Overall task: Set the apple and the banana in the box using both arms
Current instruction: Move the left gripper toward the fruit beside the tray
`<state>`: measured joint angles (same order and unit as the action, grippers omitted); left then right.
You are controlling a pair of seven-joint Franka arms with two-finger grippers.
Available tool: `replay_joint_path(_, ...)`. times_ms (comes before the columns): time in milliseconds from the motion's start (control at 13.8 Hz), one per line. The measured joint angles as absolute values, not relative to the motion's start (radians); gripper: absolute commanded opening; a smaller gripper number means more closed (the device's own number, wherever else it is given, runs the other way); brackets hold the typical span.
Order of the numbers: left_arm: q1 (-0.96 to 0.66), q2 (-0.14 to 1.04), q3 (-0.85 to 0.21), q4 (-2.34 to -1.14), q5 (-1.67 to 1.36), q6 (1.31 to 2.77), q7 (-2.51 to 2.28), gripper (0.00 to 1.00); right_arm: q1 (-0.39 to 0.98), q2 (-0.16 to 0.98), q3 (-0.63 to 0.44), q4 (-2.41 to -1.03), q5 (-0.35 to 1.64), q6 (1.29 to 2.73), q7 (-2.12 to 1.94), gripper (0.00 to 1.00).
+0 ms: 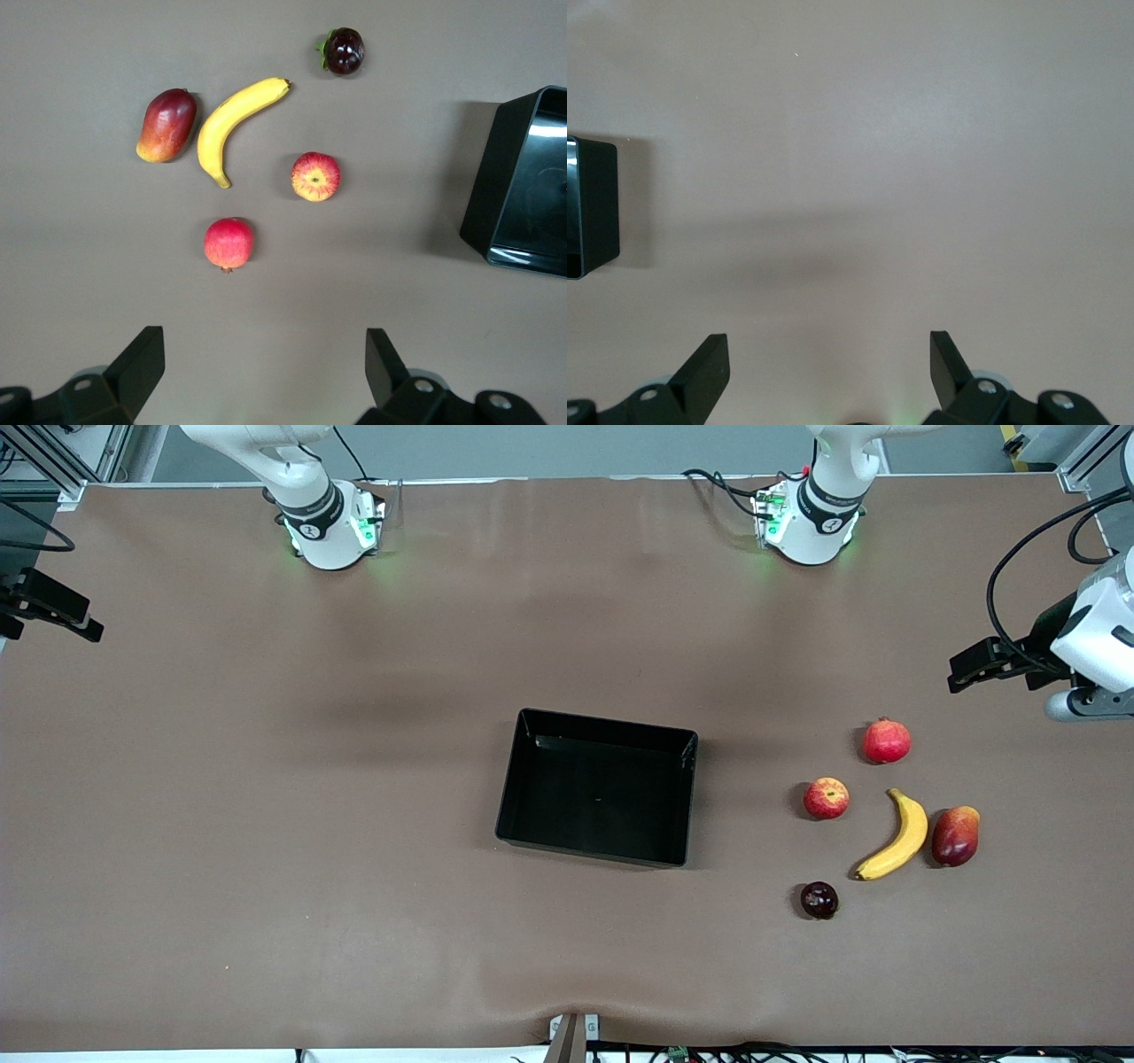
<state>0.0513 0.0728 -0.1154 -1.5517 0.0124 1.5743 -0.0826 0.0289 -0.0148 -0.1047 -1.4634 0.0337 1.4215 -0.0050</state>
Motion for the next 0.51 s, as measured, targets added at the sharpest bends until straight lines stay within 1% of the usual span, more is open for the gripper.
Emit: replay_joint_path(508,0.051,0.091,-0.115,-1.552,0.028,1.587,-0.083,1.0,0.029,-0.015,-0.105,-1.463,0.034,1.421,-0.005,1.0)
